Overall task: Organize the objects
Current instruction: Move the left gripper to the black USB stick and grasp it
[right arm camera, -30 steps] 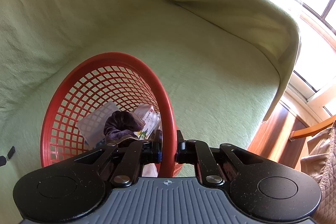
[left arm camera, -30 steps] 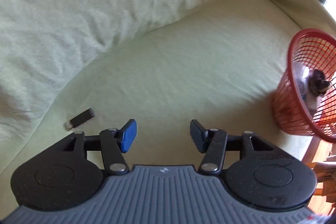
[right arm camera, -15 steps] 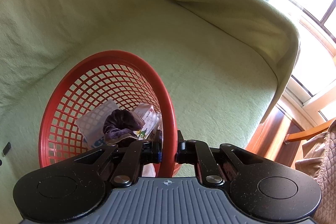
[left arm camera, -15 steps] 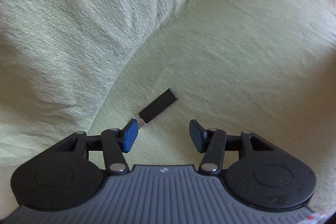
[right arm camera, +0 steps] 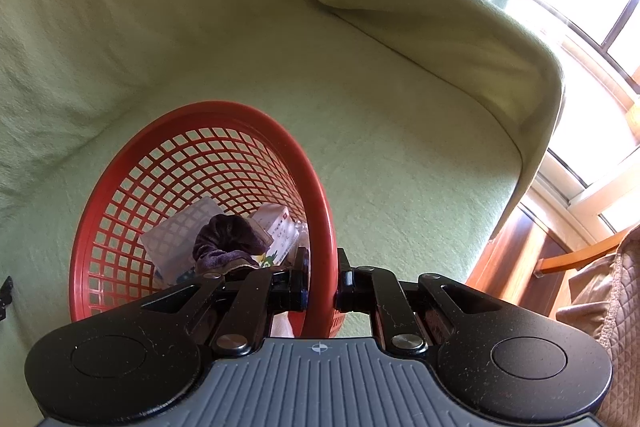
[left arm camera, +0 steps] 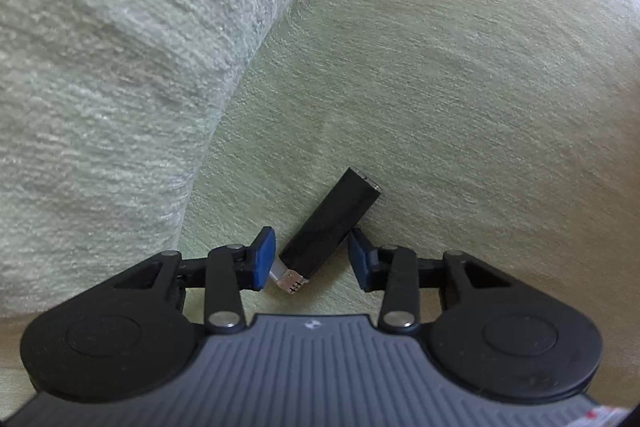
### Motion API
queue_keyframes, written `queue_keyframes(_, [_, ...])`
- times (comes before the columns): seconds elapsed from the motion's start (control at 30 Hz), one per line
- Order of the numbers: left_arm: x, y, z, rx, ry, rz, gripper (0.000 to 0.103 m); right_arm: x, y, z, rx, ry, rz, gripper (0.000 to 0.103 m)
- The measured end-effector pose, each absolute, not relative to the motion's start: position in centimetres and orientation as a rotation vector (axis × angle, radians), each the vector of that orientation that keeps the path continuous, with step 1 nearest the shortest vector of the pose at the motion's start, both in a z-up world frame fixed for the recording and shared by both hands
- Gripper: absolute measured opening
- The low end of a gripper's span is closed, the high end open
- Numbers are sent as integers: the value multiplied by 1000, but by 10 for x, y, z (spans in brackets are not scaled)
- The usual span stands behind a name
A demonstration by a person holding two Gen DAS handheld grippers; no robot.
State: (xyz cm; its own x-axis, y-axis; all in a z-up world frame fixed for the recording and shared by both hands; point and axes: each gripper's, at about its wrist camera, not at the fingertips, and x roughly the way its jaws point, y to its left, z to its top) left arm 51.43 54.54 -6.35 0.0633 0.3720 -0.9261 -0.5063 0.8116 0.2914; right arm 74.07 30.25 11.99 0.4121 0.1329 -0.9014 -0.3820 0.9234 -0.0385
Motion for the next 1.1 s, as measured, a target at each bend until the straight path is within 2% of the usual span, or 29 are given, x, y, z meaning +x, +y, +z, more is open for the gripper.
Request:
queue_keyframes(0.23, [515, 547, -58, -287, 1361, 664, 11, 740, 301, 119, -243, 1107, 325, 8])
queue_keyframes(0.27, [517, 544, -56, -308, 1362, 650, 10, 740, 301, 118, -246, 1108, 326, 8])
queue_keyframes(0.57, [533, 543, -49, -328, 1337, 652, 14, 738, 298, 113, -244, 1123, 316, 8])
queue_keyframes(0.67, [539, 539, -47, -304, 1361, 663, 12, 738, 298, 114, -236, 1124, 317, 8])
queue_keyframes(0.7, [542, 536, -47, -296, 1372, 664, 7, 738, 298, 114, -232, 1125, 315, 8])
queue_keyframes(0.8, [550, 528, -45, -293, 1401, 675, 6, 737, 296, 115, -221, 1126, 315, 8])
queue_keyframes(1.1, [583, 491, 5, -415, 1320, 635, 6, 738, 294, 117, -202, 1128, 322, 8])
